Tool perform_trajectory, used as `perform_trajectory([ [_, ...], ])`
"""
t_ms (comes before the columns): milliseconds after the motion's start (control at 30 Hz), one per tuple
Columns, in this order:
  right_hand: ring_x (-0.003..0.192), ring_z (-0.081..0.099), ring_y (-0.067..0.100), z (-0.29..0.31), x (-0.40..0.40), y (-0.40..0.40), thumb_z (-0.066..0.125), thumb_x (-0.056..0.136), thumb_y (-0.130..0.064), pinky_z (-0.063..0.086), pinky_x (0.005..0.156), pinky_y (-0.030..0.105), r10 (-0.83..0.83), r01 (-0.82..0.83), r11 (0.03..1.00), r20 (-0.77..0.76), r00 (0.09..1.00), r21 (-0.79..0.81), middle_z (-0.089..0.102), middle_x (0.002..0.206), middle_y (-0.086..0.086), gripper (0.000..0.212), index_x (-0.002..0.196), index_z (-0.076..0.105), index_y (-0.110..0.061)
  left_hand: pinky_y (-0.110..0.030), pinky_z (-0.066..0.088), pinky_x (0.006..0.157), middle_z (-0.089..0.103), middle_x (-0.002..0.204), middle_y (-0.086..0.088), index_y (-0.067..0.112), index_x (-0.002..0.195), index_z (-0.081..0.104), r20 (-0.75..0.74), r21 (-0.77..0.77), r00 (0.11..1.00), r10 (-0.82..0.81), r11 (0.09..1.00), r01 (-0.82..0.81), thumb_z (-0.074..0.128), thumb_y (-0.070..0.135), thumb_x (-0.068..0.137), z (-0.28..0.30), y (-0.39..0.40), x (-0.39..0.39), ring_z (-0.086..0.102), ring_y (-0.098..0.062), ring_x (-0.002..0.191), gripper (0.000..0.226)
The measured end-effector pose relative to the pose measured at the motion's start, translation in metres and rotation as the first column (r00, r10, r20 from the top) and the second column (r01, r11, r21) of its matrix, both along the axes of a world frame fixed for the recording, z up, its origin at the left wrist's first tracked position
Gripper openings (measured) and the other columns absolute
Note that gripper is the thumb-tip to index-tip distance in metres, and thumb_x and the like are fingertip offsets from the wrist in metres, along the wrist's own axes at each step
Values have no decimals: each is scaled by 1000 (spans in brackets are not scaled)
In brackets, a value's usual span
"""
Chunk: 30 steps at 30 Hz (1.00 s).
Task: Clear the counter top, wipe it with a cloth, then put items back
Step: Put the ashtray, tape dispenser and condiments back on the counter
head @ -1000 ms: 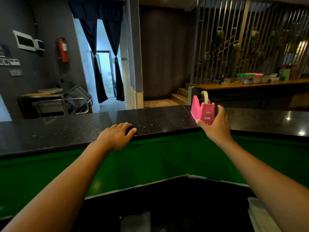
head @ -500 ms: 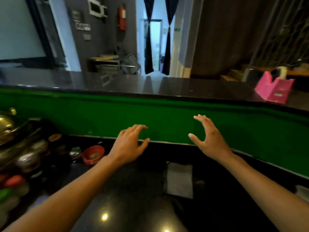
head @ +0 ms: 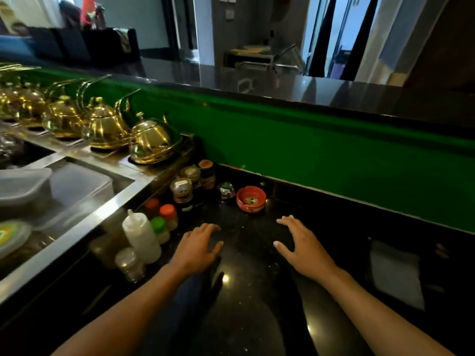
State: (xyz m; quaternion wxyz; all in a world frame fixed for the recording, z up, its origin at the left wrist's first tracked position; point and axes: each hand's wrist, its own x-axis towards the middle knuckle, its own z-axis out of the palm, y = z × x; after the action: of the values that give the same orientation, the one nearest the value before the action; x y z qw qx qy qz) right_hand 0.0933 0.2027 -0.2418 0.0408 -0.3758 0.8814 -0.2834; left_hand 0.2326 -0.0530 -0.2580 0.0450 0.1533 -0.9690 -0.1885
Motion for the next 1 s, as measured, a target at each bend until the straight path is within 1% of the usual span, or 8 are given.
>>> perform_trajectory([
  [133, 145, 20, 7, -22, 11, -41, 59, 90, -49, 27, 116, 33, -6, 3, 999, 66, 998, 41, 35, 152, -8, 59, 142, 35, -34, -36, 41, 103, 51, 135, 4, 25, 136, 47, 28, 13, 1000, 11, 1000, -12, 51, 48, 93, -24, -29, -4, 51, -15, 122, 49],
  [200, 144, 24, 9, -29, 14, -58, 60, 90, -47, 29, 115, 33, -37, 33, 998, 93, 995, 45, 36, 151, -7, 59, 142, 36, -34, -37, 39, 107, 48, 140, 2, 23, 138, 46, 31, 20, 1000, -2, 1000, 1, 51, 49, 93, -37, -40, -9, 48, -15, 127, 52],
  [300, 138, 35, 12, -35, 13, -77, 61, 89, -45, 35, 112, 34, -87, 82, 996, 115, 990, 43, 38, 147, -7, 59, 142, 37, -31, -38, 21, 119, 34, 155, 0, 24, 147, 37, 59, 32, 998, -33, 999, 31, 43, 52, 96, -60, -51, -12, 28, -16, 143, 58],
  [367, 135, 39, 12, -39, 10, -87, 62, 89, -45, 37, 110, 35, -109, 106, 994, 128, 986, 30, 39, 146, -7, 61, 142, 37, -29, -35, 5, 121, 24, 160, 2, 26, 151, 30, 54, -15, 996, -66, 998, 67, 34, 55, 98, -76, -57, -10, 16, -14, 148, 61],
  [433, 136, 37, 13, -43, 6, -95, 62, 88, -47, 37, 111, 36, -136, 135, 991, 140, 981, 13, 38, 148, -5, 66, 144, 34, -27, -33, 0, 120, 22, 161, 3, 27, 152, 29, 15, -43, 997, -77, 996, 78, 30, 56, 98, -84, -59, -8, 13, -12, 149, 60],
  [667, 143, 27, 19, -62, -38, -128, 69, 76, -59, 32, 114, 41, -335, 353, 934, 208, 919, -61, 24, 156, 2, 95, 150, 20, -23, -32, 1, 121, 26, 159, 4, 27, 149, 35, -30, -30, 998, -64, 998, 63, 38, 52, 98, -85, -58, -9, 18, -10, 148, 57],
  [833, 141, 31, 27, -73, -77, -167, 73, 57, -74, 35, 111, 44, -472, 499, 866, 266, 841, -40, 27, 155, 6, 121, 151, 16, -23, -34, 4, 121, 27, 159, 5, 27, 147, 38, -27, -30, 998, -56, 998, 55, 36, 53, 99, -88, -60, -11, 18, -9, 147, 55],
  [1000, 139, 33, 34, -87, -98, -199, 75, 54, -73, 38, 107, 49, -563, 574, 819, 209, 800, 9, 25, 156, 11, 128, 152, 12, -21, -39, 11, 122, 26, 159, 5, 28, 147, 38, -19, 4, 998, -58, 998, 58, 33, 54, 99, -89, -61, -12, 16, -8, 147, 55],
])
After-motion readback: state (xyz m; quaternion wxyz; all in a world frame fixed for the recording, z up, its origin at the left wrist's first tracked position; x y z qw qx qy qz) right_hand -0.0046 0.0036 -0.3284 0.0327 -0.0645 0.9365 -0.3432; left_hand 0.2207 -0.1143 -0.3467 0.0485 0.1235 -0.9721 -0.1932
